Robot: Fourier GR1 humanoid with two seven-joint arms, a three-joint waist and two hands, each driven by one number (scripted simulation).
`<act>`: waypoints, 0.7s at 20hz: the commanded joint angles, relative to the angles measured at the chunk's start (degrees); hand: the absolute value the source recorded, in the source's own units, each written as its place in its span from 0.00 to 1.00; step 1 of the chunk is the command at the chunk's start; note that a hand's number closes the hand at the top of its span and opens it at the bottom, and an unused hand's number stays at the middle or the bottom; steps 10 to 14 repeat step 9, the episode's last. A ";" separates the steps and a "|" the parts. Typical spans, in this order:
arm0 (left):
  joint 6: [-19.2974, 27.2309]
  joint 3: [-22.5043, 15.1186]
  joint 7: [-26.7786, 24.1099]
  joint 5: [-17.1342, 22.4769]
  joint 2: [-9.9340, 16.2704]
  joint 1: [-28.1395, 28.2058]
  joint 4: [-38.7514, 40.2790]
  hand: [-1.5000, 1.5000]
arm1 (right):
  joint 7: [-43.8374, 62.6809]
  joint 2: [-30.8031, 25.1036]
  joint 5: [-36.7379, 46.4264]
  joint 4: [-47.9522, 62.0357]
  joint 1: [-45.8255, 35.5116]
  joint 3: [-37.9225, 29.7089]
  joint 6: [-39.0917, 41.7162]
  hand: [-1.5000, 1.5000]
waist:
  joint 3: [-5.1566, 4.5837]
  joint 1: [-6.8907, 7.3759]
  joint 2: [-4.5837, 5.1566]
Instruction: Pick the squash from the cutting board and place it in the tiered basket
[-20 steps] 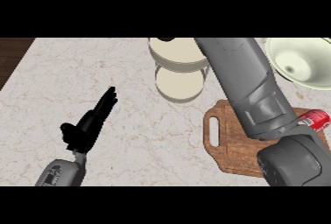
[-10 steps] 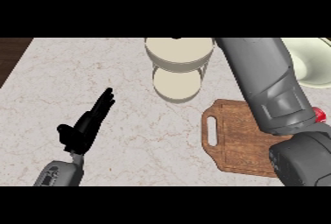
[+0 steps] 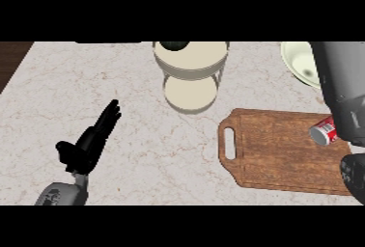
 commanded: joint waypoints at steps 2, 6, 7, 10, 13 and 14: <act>-1.10 1.02 -2.10 0.07 1.08 2.54 0.95 0.50 | -3.57 -6.99 -5.61 -10.22 9.09 -3.86 5.42 0.00 | 0.04 -1.56 -0.52; 0.38 -0.10 -1.16 -0.63 -1.05 2.94 0.25 0.50 | -3.28 -12.87 -10.87 -17.83 16.55 -6.79 14.11 0.00 | 0.02 -1.61 -0.49; 0.45 -0.07 0.09 -0.68 -0.77 2.24 -0.69 0.50 | -2.14 -16.38 -12.10 -17.65 17.46 -7.80 18.10 0.00 | 0.03 -1.47 -0.40; -0.12 0.28 -2.08 -0.65 -1.20 2.17 1.03 0.50 | -3.99 -16.65 -14.70 -21.56 24.38 -9.17 20.94 0.00 | 0.00 -1.36 -0.24; -0.12 0.28 -2.08 -0.65 -1.20 2.17 1.03 0.50 | -3.99 -16.65 -14.70 -21.56 24.38 -9.17 20.94 0.00 | 0.00 -1.36 -0.24; -0.12 0.28 -2.08 -0.65 -1.20 2.17 1.03 0.50 | -3.99 -16.65 -14.70 -21.56 24.38 -9.17 20.94 0.00 | 0.00 -1.36 -0.24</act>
